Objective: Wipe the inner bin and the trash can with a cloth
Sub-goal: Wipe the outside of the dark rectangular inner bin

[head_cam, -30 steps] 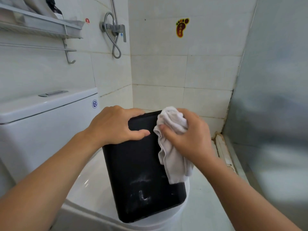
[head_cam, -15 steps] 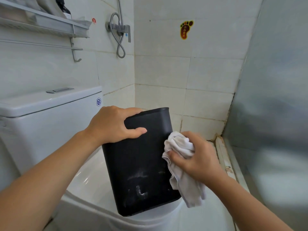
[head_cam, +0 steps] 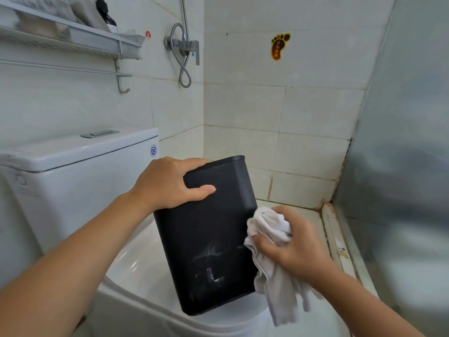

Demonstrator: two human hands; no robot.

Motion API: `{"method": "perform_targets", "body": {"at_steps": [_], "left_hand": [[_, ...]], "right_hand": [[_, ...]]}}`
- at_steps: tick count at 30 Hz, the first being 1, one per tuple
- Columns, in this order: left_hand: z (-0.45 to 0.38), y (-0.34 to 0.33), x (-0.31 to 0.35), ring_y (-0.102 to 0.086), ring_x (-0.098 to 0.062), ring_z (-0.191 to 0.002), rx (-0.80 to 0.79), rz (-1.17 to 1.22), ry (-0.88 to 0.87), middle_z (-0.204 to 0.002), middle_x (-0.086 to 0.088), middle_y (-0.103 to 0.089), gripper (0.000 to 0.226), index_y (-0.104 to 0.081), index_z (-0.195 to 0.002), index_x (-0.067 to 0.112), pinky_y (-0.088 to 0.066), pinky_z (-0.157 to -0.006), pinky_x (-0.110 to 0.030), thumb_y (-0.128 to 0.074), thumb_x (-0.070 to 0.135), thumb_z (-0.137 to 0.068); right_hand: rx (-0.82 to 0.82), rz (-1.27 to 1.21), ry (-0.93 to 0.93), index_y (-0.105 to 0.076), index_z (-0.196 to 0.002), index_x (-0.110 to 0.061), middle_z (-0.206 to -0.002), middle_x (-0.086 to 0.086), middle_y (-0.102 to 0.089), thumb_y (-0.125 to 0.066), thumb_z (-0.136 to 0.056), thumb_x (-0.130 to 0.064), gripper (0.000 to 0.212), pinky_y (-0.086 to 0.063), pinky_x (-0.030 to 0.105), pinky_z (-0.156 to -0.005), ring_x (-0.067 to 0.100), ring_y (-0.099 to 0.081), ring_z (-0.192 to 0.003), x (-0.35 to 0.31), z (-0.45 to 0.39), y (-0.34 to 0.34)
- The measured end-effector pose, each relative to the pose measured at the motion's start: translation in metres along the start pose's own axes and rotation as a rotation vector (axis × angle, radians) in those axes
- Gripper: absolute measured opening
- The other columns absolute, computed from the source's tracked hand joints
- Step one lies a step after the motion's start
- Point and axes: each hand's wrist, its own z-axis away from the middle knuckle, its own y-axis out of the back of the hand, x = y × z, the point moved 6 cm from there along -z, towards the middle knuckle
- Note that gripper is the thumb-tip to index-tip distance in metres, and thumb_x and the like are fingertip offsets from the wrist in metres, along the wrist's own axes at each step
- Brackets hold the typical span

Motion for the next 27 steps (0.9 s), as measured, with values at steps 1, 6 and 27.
{"method": "perform_targets", "body": {"at_steps": [1,6,27], "left_hand": [[0.001,0.0,-0.002,-0.065,-0.005,-0.088,0.001,0.009,0.006,-0.094,0.031,-0.071,0.071,-0.063,-0.127,0.051,-0.053,-0.09,-0.03,-0.051,0.086,-0.066],[0.007,0.006,0.002,-0.06,-0.002,-0.08,0.036,0.021,-0.006,-0.085,0.034,-0.063,0.076,-0.067,-0.128,0.046,-0.049,-0.086,-0.026,-0.05,0.085,-0.064],[-0.002,0.0,-0.003,-0.054,-0.025,-0.081,-0.054,-0.228,0.124,-0.076,0.01,-0.058,0.041,-0.061,-0.097,0.034,-0.05,-0.076,-0.037,-0.06,0.073,-0.084]], "right_hand": [[0.003,-0.011,0.005,-0.064,-0.099,-0.037,-0.087,-0.016,-0.071,-0.086,-0.078,-0.049,0.033,-0.058,0.039,-0.071,0.007,-0.069,-0.079,0.002,0.003,0.001],[0.117,0.001,0.045,-0.065,-0.098,-0.038,-0.085,-0.017,-0.069,-0.083,-0.079,-0.053,0.031,-0.056,0.037,-0.07,0.005,-0.066,-0.08,-0.021,-0.014,0.002],[0.021,0.318,0.338,-0.061,-0.114,-0.033,-0.092,-0.015,-0.053,-0.072,-0.076,-0.06,0.048,-0.043,0.023,-0.059,0.007,-0.05,-0.069,-0.029,0.024,-0.07]]}}
